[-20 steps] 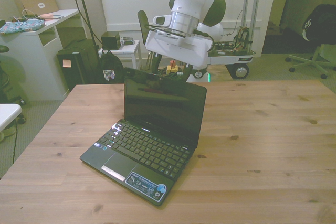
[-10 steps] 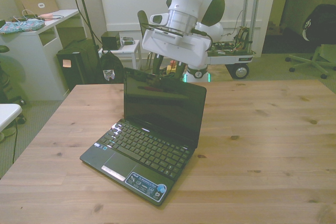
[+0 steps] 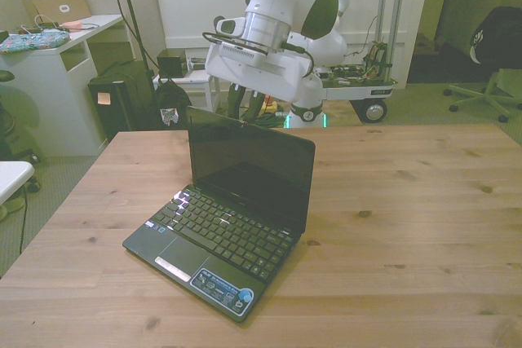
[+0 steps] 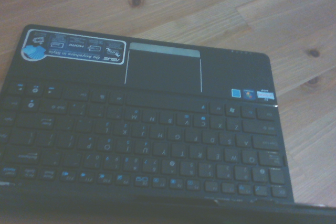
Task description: Close the laptop
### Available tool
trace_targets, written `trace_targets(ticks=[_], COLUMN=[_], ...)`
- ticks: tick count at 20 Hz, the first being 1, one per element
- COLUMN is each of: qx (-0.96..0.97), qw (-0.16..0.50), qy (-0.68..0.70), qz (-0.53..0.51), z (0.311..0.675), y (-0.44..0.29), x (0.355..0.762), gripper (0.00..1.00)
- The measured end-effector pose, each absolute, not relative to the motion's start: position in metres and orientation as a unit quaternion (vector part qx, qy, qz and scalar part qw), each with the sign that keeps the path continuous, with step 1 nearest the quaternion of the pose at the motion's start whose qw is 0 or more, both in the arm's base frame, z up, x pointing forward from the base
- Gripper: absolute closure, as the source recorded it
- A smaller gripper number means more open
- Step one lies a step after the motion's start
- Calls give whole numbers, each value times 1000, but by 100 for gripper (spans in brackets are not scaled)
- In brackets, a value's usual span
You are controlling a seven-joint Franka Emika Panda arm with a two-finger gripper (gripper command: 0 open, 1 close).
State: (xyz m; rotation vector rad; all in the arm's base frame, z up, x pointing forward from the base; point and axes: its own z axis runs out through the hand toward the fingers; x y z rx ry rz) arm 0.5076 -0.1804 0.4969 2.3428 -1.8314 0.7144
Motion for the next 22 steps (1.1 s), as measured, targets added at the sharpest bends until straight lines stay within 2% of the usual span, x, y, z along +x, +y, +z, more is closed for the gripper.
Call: trace_targets(ticks=[13,19,22], qx=[758,759,762], qw=[55,62,64], qy=[-614,-617,-612], qz=[214,197,204], z=[480,443,440], y=[-287,-323,-325], x=[536,572,592], gripper=[100,100,100])
